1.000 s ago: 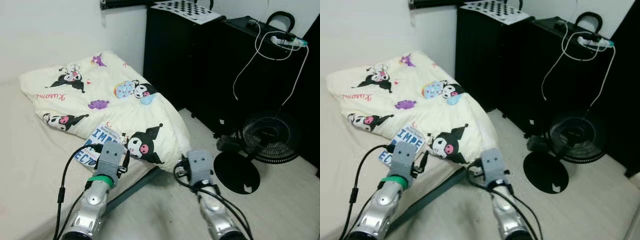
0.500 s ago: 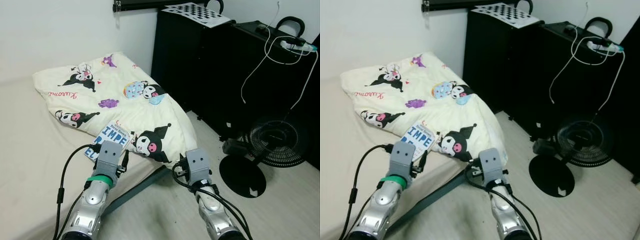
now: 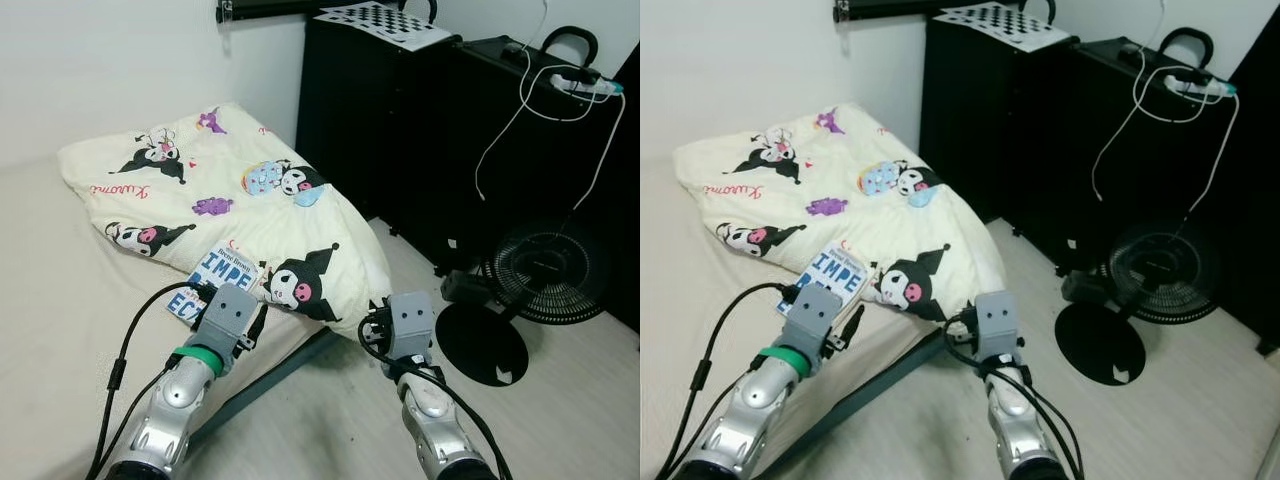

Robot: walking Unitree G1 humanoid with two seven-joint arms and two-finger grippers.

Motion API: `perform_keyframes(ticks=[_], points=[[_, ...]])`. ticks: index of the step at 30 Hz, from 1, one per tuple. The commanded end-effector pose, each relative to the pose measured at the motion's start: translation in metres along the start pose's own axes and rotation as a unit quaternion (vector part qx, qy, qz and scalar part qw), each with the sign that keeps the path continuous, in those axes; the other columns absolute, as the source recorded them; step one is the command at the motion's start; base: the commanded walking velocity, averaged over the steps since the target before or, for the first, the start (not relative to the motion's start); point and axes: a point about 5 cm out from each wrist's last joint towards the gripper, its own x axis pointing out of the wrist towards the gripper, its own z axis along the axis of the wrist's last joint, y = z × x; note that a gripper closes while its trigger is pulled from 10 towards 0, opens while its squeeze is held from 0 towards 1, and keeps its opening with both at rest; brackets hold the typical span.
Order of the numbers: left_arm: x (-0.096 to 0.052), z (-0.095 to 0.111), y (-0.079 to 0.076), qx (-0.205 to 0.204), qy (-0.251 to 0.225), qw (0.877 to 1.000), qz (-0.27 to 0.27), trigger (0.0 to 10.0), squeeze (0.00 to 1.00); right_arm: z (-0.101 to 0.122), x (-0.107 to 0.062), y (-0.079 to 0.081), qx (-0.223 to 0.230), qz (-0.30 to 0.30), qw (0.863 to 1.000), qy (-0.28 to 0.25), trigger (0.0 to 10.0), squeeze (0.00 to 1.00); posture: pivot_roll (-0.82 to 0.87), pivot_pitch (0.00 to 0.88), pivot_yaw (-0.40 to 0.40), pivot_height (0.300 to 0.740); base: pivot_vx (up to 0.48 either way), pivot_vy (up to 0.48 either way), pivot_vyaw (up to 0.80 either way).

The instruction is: Clean up the room

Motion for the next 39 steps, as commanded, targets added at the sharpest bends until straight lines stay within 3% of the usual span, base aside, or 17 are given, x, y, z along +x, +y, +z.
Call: perform_keyframes(ticks=[1,15,39], points=[[0.0004,-0.001,0.0,-0.019,0.004,1.0,0.014,10.0,0.0,-0.0028,-0.0016,0.0007,-0.018,0.003,1.0,0.009,10.0,0.0,-0.01,0.043,-0.007,0.74,0.0,0.0,0.8],[0.0026,-0.0031,0.0028,-0.055,0.024,0.997,0.054,10.0,0.0,-0.0015,-0.0005,0.0002,-0.035,0.005,0.999,0.009,10.0,0.0,-0.01,0.044,-0.011,0.74,0.017,0.0,0.8],[0.0044,-0.0035,-0.0013,-0.041,0.032,0.998,0.045,10.0,0.0,-0.0024,-0.0012,-0.0018,-0.034,-0.003,0.999,0.011,10.0,0.0,-0.02,0.037,-0.005,0.74,0.0,0.0,0.8]])
